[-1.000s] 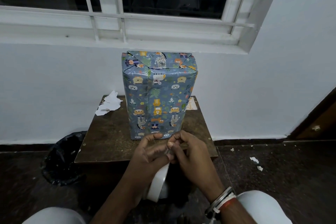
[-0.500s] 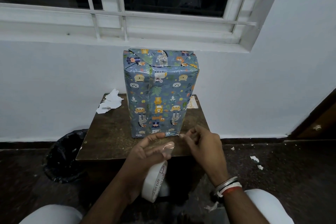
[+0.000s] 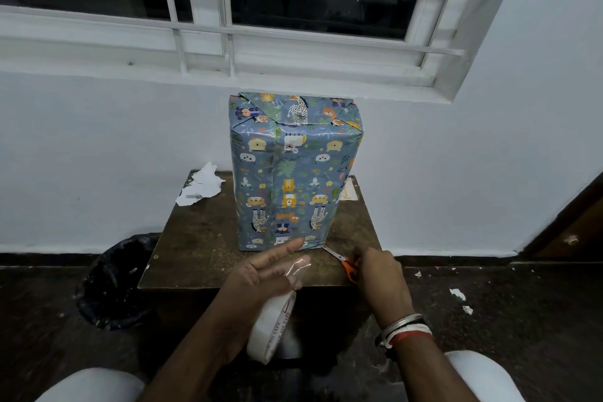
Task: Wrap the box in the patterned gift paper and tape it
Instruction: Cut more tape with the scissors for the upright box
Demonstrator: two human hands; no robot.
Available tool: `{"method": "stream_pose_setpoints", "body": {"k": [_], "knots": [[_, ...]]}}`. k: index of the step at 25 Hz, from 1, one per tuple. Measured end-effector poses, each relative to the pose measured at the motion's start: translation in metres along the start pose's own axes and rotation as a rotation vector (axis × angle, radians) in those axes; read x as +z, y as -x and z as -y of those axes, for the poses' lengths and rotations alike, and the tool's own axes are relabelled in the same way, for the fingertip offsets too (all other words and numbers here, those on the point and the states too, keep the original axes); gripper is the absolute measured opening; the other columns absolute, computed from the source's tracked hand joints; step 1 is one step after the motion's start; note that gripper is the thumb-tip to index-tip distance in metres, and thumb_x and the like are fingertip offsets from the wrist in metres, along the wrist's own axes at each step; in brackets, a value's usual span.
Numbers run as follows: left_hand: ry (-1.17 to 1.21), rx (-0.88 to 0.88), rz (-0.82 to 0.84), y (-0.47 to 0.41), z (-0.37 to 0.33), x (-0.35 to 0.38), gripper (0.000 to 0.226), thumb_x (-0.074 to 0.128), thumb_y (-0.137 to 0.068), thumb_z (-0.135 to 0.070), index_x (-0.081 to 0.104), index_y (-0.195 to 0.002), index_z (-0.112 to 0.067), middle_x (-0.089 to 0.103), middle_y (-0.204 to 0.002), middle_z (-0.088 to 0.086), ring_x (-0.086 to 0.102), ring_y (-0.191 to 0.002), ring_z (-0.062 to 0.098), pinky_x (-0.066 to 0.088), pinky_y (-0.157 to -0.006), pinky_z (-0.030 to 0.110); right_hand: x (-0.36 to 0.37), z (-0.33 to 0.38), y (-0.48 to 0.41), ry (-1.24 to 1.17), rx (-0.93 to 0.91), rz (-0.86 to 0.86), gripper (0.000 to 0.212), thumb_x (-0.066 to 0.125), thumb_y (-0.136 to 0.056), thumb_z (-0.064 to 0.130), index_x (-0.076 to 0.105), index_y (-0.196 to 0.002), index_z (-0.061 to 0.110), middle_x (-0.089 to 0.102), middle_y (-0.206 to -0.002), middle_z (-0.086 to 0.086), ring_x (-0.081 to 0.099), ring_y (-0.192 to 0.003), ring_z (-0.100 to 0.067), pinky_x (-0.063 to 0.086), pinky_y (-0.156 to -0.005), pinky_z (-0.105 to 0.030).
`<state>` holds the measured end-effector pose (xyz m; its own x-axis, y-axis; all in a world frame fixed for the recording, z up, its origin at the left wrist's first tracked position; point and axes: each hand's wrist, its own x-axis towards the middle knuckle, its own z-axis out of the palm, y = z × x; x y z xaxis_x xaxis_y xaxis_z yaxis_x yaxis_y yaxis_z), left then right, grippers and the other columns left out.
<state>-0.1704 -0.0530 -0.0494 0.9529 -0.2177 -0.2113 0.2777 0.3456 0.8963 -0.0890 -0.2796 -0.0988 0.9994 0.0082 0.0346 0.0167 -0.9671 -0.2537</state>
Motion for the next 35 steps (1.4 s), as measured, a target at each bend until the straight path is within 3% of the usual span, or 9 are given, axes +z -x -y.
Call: {"method": "stream_pose_setpoints", "body": {"k": [6,8,11,13,16,20,24,28,35], "knots": [[-0.019,0.015,-0.009,0.000,-0.004,-0.005,0.046,0.066,-0.085,0.011,0.075,-0.120,-0.018,0.073,-0.123,0.013,0.073,-0.086,0.011,0.058,-0.073,0.023,-0.024,0.003,0.017,0.136,0.038,0.092,0.026,0.065,-0.086,0.036,0.063,-0.104,0.017,0.067,-0.104,-0.007,0.068,-0.101,-0.032,0.051,-0.077,-0.036],[-0.034,0.014,-0.022,0.000,-0.005,-0.008,0.043,0.062,-0.089,0.012,0.076,-0.118,-0.016,0.074,-0.123,0.011,0.073,-0.091,0.011,0.057,-0.075,0.022,-0.037,-0.007,0.024,-0.073,0.032,0.132,0.027,0.074,-0.075,0.038,0.065,-0.093,0.020,0.071,-0.086,-0.001,0.069,-0.083,-0.022,0.051,-0.069,-0.032],[-0.042,0.005,-0.014,-0.001,-0.008,-0.010,0.039,0.059,-0.091,0.009,0.077,-0.117,-0.015,0.074,-0.122,0.010,0.073,-0.093,0.012,0.057,-0.076,0.022,-0.060,-0.009,0.036,-0.703,-0.074,0.491,0.022,0.088,-0.079,0.025,0.069,-0.087,0.015,0.072,-0.067,0.000,0.056,-0.051,-0.002,0.044,-0.054,-0.019],[-0.040,-0.003,-0.012,-0.001,-0.007,-0.009,0.036,0.062,-0.090,0.005,0.077,-0.117,-0.014,0.075,-0.118,0.010,0.072,-0.087,0.011,0.057,-0.074,0.021,-0.070,-0.002,0.042,-0.826,-0.205,0.729,0.021,0.079,-0.090,0.028,0.072,-0.092,0.009,0.072,-0.071,-0.002,0.053,-0.051,-0.001,0.037,-0.052,-0.013],[-0.023,-0.012,-0.026,-0.002,-0.005,-0.007,0.033,0.068,-0.086,-0.001,0.078,-0.116,-0.012,0.077,-0.106,0.008,0.070,-0.081,0.010,0.055,-0.069,0.020,-0.067,0.003,0.042,-0.799,-0.385,0.922,0.040,0.067,-0.094,0.046,0.074,-0.102,0.008,0.074,-0.077,0.006,0.049,-0.056,-0.015,0.034,-0.049,-0.025],[-0.004,-0.040,-0.001,-0.003,-0.002,-0.007,0.037,0.078,-0.081,-0.003,0.076,-0.118,-0.006,0.075,-0.091,0.005,0.067,-0.076,0.010,0.054,-0.067,0.019,-0.066,0.009,0.038,-0.814,-0.447,0.974,0.038,0.064,-0.094,0.047,0.076,-0.102,0.011,0.072,-0.074,0.009,0.054,-0.062,-0.008,0.034,-0.049,-0.023],[-0.053,-0.063,0.006,-0.004,0.000,-0.006,0.039,0.070,-0.079,-0.002,0.077,-0.116,-0.010,0.077,-0.101,0.010,0.069,-0.081,0.012,0.055,-0.073,0.020,-0.066,0.011,0.037,-0.814,-0.455,0.980,0.028,0.065,-0.093,0.047,0.077,-0.100,0.023,0.071,-0.073,0.008,0.047,-0.064,-0.027,0.027,-0.047,-0.029],[-0.113,-0.077,0.033,-0.006,0.002,-0.008,0.039,0.066,-0.087,0.005,0.077,-0.119,-0.014,0.074,-0.120,0.012,0.070,-0.092,0.013,0.056,-0.082,0.021,-0.068,0.009,0.036,-0.825,-0.434,0.972,0.025,0.067,-0.093,0.045,0.079,-0.099,0.023,0.071,-0.070,0.008,0.051,-0.059,-0.008,0.030,-0.049,-0.028],[-0.129,-0.078,0.039,-0.008,0.005,-0.008,0.042,0.062,-0.087,0.015,0.074,-0.121,-0.008,0.076,-0.113,0.012,0.071,-0.083,0.011,0.055,-0.075,0.019,-0.067,0.006,0.035,-0.789,-0.449,0.968,0.026,0.068,-0.093,0.044,0.079,-0.102,0.022,0.071,-0.071,0.008,0.052,-0.060,-0.004,0.034,-0.050,-0.023]]}}
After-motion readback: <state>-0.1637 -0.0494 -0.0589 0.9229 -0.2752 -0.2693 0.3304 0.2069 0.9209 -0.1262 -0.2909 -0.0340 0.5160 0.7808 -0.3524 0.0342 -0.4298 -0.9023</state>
